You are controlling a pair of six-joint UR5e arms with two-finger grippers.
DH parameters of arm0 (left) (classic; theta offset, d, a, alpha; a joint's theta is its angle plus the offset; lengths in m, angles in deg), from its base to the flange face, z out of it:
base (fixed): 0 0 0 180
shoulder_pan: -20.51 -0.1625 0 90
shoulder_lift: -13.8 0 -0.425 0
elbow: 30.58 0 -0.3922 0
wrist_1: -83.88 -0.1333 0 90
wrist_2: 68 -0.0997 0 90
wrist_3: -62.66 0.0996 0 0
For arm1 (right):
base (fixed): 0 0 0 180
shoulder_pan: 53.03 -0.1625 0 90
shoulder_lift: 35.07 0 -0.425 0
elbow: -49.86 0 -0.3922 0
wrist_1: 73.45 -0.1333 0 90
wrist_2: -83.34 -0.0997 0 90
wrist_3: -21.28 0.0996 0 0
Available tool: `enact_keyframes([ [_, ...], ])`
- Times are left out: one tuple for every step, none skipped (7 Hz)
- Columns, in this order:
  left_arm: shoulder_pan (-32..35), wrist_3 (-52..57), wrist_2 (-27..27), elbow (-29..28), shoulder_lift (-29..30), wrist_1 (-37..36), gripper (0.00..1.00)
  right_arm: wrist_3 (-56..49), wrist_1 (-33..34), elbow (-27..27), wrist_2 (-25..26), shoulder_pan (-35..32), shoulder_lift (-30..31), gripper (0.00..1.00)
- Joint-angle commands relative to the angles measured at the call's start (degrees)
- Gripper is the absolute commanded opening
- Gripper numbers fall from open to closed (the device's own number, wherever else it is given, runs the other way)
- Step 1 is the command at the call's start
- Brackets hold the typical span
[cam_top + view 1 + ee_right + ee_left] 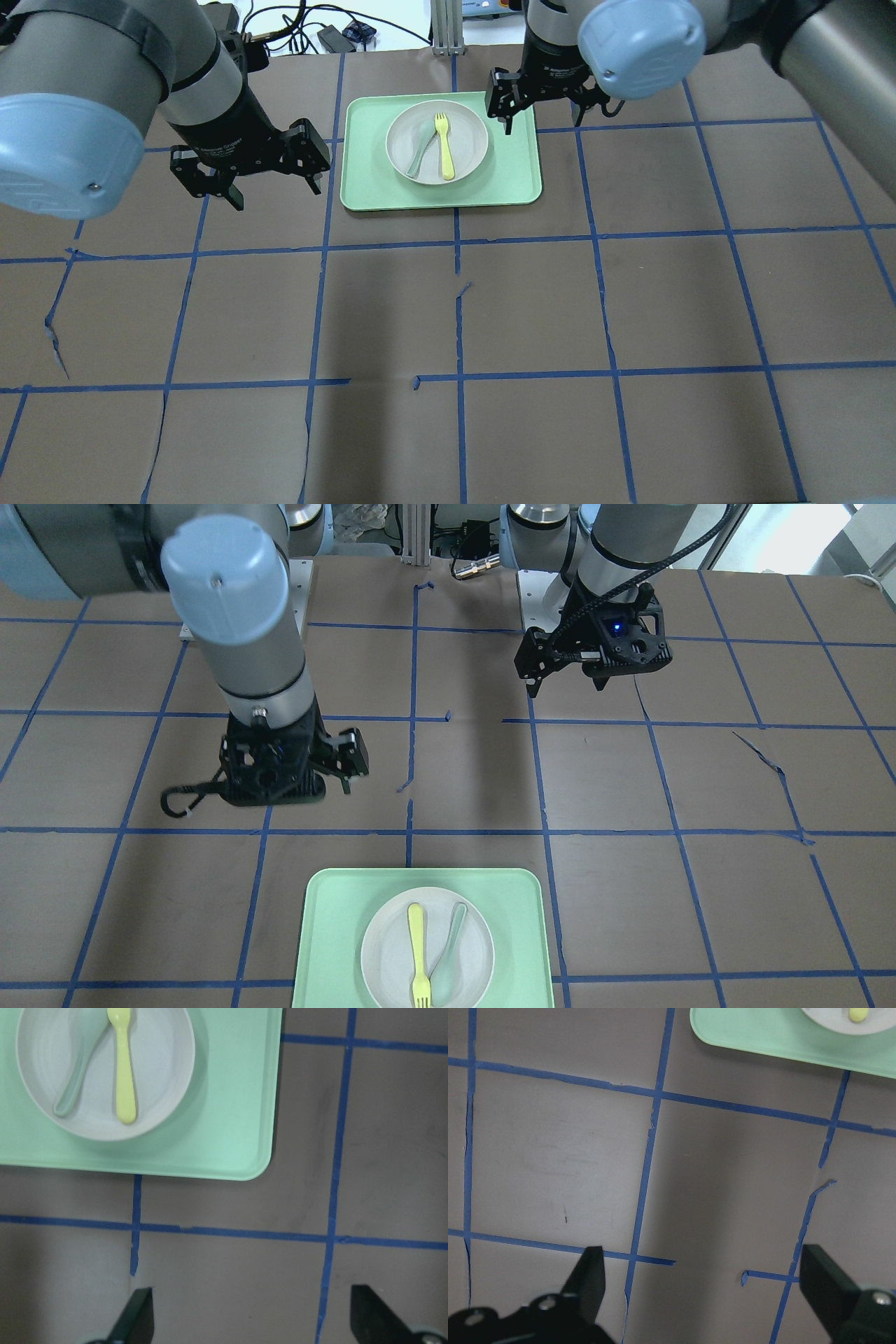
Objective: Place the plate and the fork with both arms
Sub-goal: 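Move the right gripper over the yellow fork on the plate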
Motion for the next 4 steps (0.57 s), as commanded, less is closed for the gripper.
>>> enact_keyframes([
  [0.04, 0.05, -0.02, 0.06, 0.22, 0.0, 1.0, 8.25, 9.32, 9.77, -0.2, -3.9, -15.03, 1.0],
  [0.04, 0.05, -0.11, 0.15, 0.3, -0.09, 1.0, 11.33, 20.35, 9.97, -0.2, -4.88, -20.92, 1.0],
  [0.04, -0.04, -0.11, 0.06, 0.39, -0.18, 1.0, 11.36, 23.41, 10.23, -0.11, -5.93, -24.55, 1.0],
  [0.04, -0.04, -0.11, 0.15, 0.39, -0.35, 1.0, 10.58, 23.53, 10.15, -0.11, -6.03, -25.46, 1.0],
])
